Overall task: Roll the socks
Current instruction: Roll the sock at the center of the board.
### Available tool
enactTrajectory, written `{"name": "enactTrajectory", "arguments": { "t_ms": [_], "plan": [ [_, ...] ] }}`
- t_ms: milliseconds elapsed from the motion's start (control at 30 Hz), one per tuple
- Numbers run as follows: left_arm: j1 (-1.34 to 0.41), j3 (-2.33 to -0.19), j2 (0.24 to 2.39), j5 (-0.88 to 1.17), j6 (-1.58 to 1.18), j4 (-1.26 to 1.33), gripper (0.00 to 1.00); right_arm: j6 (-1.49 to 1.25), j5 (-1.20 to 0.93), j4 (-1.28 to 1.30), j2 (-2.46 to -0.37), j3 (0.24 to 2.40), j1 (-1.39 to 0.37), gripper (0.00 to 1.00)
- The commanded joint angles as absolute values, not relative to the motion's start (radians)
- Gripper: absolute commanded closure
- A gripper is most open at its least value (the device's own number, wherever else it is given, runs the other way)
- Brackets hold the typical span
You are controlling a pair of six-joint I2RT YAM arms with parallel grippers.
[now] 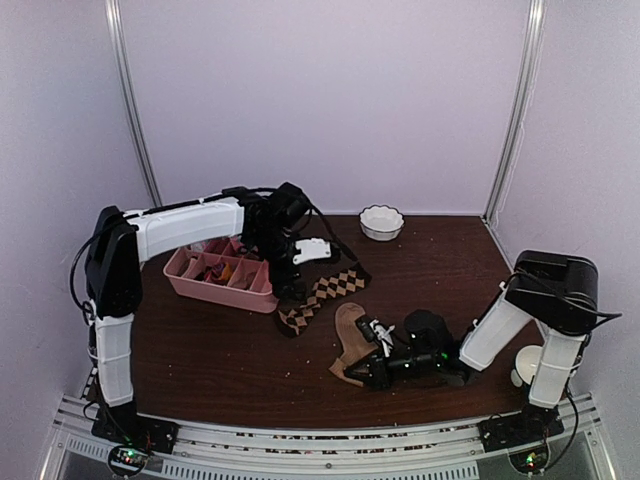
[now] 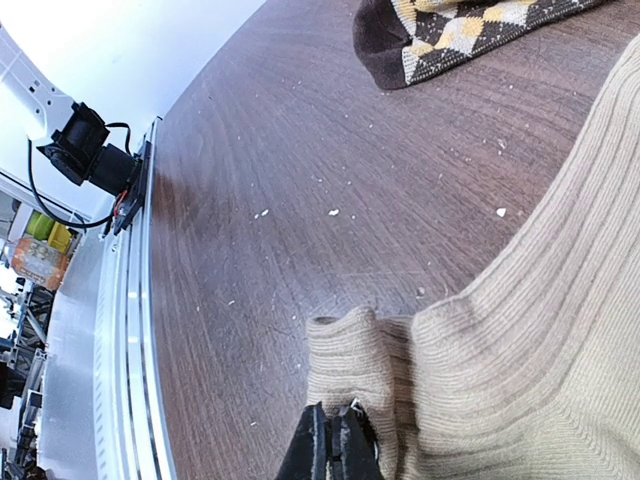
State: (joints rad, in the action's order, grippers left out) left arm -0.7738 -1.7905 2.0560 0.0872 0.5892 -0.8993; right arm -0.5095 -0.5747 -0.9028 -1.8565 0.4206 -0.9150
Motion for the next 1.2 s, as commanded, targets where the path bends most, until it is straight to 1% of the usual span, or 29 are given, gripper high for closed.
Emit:
{"name": "enactTrajectory", "arguments": {
  "t_ms": [0,33,67,100,133,167,200,233,333,400,500,667,767,833,900,1000,1167],
  "plan": [
    [-0.780,-1.659,1.910,0.056,0.527,-0.770,0.02,-0.443,-0.393,-0.429,-1.918,0.388,-0.907,1.00],
    [-0.767,-1.637,1.888,0.031,0.453,-0.713,0.02,-0.439,-0.388,-0.423,-1.912,0.389,-0.908,1.00],
    [-0.737,-1.632,1.893,0.054,0.407,-0.715,0.02,-0.436,-0.387,-0.410,-1.906,0.392,-0.908,1.00],
    [-0.714,-1.656,1.918,0.128,0.423,-0.749,0.03,-0.431,-0.388,-0.396,-1.901,0.401,-0.910,1.00],
    [-0.698,-1.708,1.960,0.213,0.456,-0.831,0.08,-0.428,-0.388,-0.387,-1.894,0.406,-0.912,1.00],
    [-0.698,-1.755,1.995,0.274,0.488,-0.898,0.18,-0.427,-0.388,-0.383,-1.887,0.408,-0.912,1.00],
    [-0.713,-1.755,1.999,0.306,0.516,-0.908,0.24,-0.427,-0.392,-0.383,-1.884,0.410,-0.913,1.00],
    [-0.734,-1.694,1.966,0.329,0.550,-0.861,0.26,-0.428,-0.402,-0.394,-1.882,0.410,-0.914,1.00],
    [-0.845,-1.388,1.791,0.390,0.715,-0.622,0.26,-0.434,-0.438,-0.408,-1.899,0.419,-0.914,1.00],
    [-0.919,-1.391,1.830,0.415,0.786,-0.694,0.32,-0.437,-0.460,-0.419,-1.930,0.433,-0.914,1.00],
    [-0.986,-1.380,1.878,0.454,0.858,-0.706,0.35,-0.444,-0.493,-0.431,-1.971,0.450,-0.914,1.00],
    [-1.076,-1.415,1.934,0.399,0.912,-0.717,0.38,-0.464,-0.531,-0.477,-1.999,0.449,-0.912,1.00],
    [-1.087,-1.429,1.974,0.368,0.942,-0.715,0.44,-0.469,-0.537,-0.486,-2.002,0.451,-0.912,1.00],
    [-1.088,-1.435,2.006,0.336,0.952,-0.708,0.50,-0.472,-0.538,-0.493,-2.002,0.449,-0.911,1.00],
    [-1.087,-1.434,2.025,0.308,0.954,-0.691,0.53,-0.474,-0.544,-0.501,-2.003,0.446,-0.911,1.00],
    [-1.086,-1.420,2.034,0.279,0.941,-0.648,0.54,-0.475,-0.550,-0.511,-2.005,0.440,-0.912,1.00],
    [-1.087,-1.406,2.019,0.255,0.915,-0.593,0.51,-0.480,-0.560,-0.527,-2.004,0.429,-0.912,1.00]
  ]
}}
